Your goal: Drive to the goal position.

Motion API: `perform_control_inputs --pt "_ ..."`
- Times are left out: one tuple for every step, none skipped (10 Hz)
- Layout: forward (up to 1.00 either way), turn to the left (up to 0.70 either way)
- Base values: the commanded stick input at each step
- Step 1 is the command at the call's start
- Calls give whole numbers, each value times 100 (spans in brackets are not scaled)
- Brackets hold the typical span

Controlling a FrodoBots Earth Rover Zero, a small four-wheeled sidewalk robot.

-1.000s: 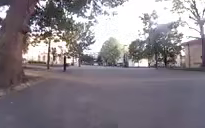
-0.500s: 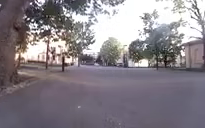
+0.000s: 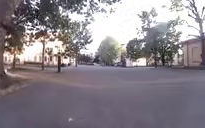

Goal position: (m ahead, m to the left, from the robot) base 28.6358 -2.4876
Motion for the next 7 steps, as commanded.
perform_control_inputs --pt "70 0" --pt "70 0" --pt "70 0" --pt "70 0" --pt "70 0" --pt "70 0" --pt "70 0"
